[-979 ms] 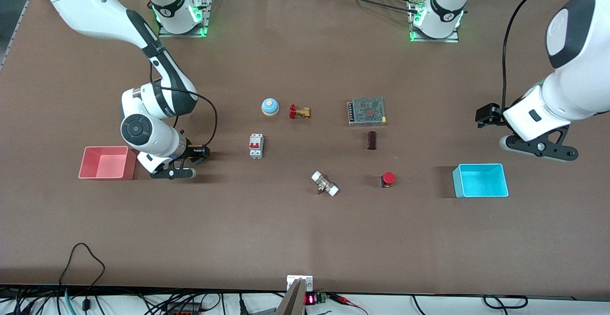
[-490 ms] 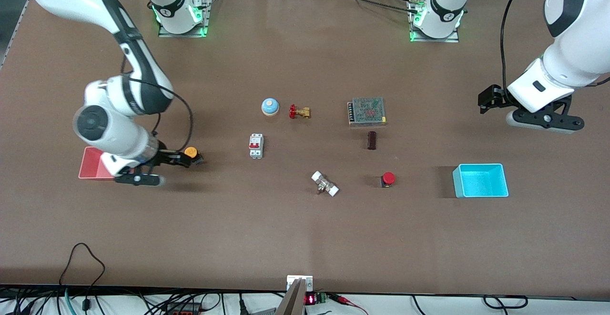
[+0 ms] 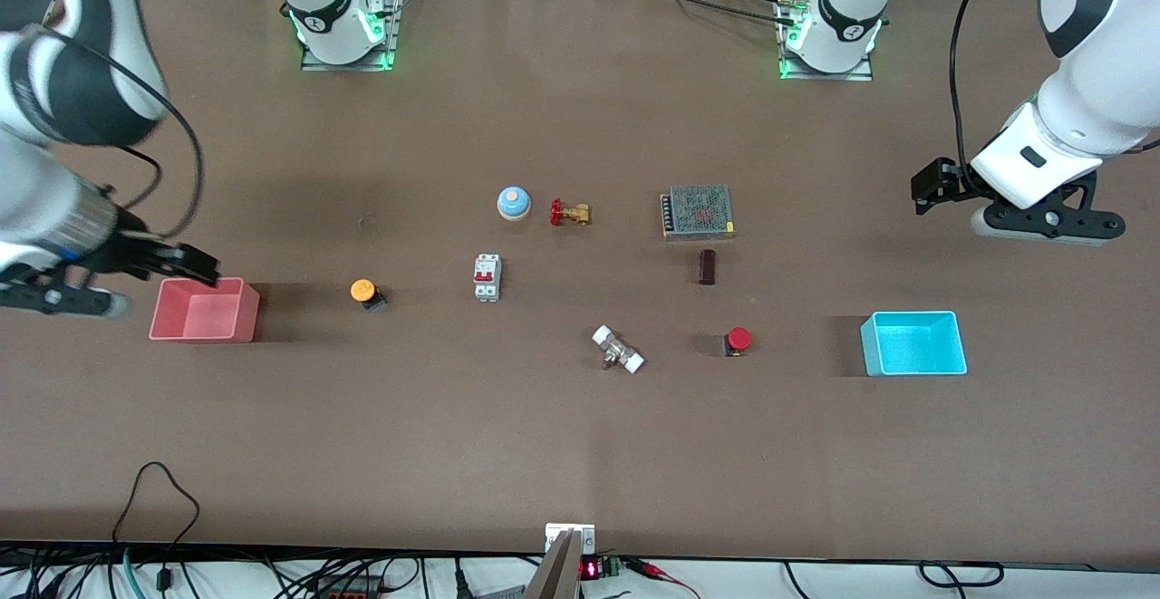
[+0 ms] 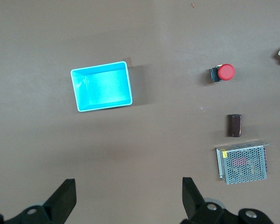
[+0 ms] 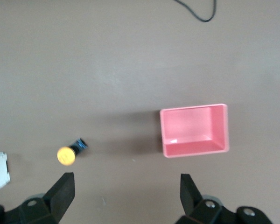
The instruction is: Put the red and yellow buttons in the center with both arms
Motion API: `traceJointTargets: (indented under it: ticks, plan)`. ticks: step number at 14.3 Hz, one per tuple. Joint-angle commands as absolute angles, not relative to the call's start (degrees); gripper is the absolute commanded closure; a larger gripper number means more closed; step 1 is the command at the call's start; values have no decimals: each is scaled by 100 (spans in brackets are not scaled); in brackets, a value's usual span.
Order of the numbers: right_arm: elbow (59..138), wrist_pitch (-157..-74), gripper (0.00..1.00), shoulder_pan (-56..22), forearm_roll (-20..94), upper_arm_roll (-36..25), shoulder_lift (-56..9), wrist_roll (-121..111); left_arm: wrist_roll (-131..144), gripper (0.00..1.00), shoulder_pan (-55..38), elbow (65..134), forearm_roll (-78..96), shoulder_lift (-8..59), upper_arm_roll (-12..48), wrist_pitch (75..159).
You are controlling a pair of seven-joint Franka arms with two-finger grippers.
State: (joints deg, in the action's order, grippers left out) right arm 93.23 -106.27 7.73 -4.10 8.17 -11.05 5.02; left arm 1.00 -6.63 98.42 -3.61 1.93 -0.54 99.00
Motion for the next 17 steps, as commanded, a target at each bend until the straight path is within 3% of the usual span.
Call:
traceJointTargets:
  ticks: [1, 8, 17]
  plan:
    - [9387, -9960, 0, 809, -316, 774, -555, 211, 36, 0, -440, 9791, -369, 132, 9, 9791]
    - [9316, -9765, 0, 704, -132, 764, -466, 299, -555, 0, 289, 9729, -123, 193, -35, 9756]
    - [9325, -9660, 0, 580, 176, 756, -501, 325, -439, 0, 264, 9703, -123, 158, 44, 9642]
